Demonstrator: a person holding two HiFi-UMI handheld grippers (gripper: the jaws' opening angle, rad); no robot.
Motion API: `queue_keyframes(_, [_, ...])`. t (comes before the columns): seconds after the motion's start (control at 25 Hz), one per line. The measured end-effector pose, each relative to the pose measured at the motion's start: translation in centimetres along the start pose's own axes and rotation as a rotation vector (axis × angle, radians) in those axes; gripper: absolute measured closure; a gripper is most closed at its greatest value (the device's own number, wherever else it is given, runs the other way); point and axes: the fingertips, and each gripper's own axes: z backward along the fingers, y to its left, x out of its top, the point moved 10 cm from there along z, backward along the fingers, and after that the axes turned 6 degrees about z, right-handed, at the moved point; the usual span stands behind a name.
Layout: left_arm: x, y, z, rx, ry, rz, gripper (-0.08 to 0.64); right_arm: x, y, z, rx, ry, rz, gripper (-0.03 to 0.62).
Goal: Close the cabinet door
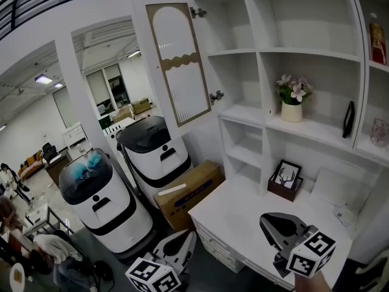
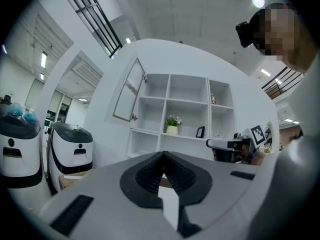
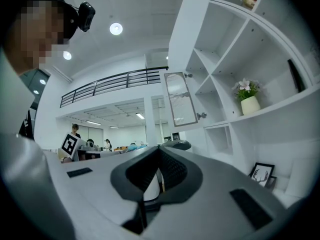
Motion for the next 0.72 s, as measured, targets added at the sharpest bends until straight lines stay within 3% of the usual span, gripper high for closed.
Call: queue_keyframes(0.72, [3.8, 8.3, -1.6, -0.053, -0.009, -0.008, 0.555, 0.5, 1.1, -7.6, -0.064, -0.018, -0.016, 0.588])
